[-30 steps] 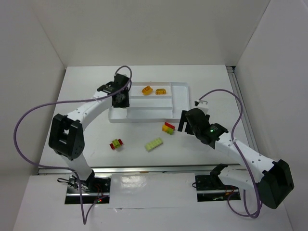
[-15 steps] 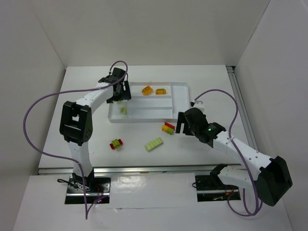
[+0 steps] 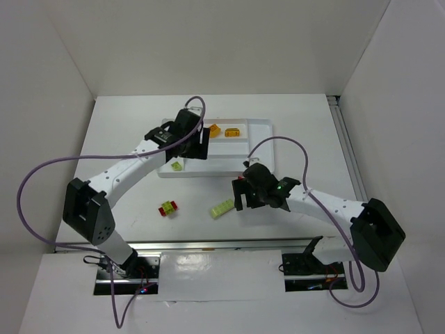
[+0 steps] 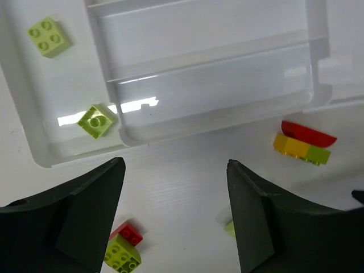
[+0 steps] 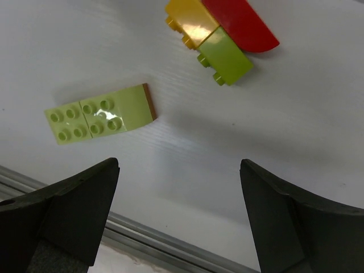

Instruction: Sort the legos into containers by color

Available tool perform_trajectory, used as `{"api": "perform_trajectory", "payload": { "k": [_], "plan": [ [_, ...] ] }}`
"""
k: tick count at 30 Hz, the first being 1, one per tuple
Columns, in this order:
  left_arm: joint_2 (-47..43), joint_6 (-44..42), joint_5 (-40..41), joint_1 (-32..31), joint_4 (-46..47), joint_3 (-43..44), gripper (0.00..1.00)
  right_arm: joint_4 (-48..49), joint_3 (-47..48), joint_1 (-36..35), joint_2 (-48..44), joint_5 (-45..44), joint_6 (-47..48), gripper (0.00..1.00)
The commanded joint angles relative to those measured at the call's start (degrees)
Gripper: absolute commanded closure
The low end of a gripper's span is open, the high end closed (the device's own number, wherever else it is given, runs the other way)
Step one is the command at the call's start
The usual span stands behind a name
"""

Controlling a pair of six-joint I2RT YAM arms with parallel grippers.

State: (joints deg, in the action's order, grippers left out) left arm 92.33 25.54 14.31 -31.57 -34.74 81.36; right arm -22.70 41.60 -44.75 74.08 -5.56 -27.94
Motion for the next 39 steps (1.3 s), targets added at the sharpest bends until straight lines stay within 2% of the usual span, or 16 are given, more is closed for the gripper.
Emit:
{"api": "perform_trajectory", "payload": {
  "k": [1, 6, 8, 13, 18, 26, 27, 28, 30, 33, 39],
  "plan": [
    [-1.89, -4.62, -6.29, -1.64, 0.11, -3.66, 0.17, 1.79, 3.56, -0.07, 0.1, -4.88, -2.63, 0.06],
    [-4.61, -5.24, -10.61, -2.17, 0.64, -8.85, 0.17, -0.59, 7.96, -0.07, 4.57, -11.29, -2.03, 0.07],
    [-5.23, -5.24, -11.14, -2.18, 1.26, -10.08, 0.17, -0.6, 9.46, 0.46, 7.47, -11.31, -1.42, 0.07],
    [-4.62, -5.24, -11.14, -2.18, 1.26, -9.47, 0.18, 1.6, 12.18, 0.98, 13.0, -14.73, 4.37, 0.07],
    [-4.0, -5.24, -10.61, -2.18, 1.26, -9.47, 0.19, 3.79, 13.41, 2.83, 16.0, -14.83, 7.46, 0.07],
    [-3.48, -5.76, -10.61, -2.18, 0.73, -10.0, 0.17, 8.19, 11.93, 5.03, 17.76, -10.18, 9.75, 0.08],
    [-3.48, -5.76, -10.61, -2.18, 0.73, -10.78, 0.17, 10.46, 10.44, 5.55, 17.24, -9.21, 10.27, 0.09],
    [-3.48, -5.76, -10.61, -2.18, 0.73, -11.31, 0.17, 11.7, 9.64, 5.55, 17.23, -8.07, 10.8, 0.16],
    [-3.48, -5.76, -11.22, -2.18, 0.73, -11.31, 0.17, 14.25, 8.41, 6.26, 17.23, -6.3, 11.41, 0.22],
    [-3.48, -5.76, -11.93, -2.18, 0.73, -10.79, 0.18, 14.88, 8.41, 6.26, 17.23, -5.69, 11.42, 0.3],
    [-2.96, -5.76, -11.93, -2.18, 0.73, -10.79, 0.18, 14.35, 7.17, 6.26, 16.54, -3.93, 12.56, 0.36]
  ]
}}
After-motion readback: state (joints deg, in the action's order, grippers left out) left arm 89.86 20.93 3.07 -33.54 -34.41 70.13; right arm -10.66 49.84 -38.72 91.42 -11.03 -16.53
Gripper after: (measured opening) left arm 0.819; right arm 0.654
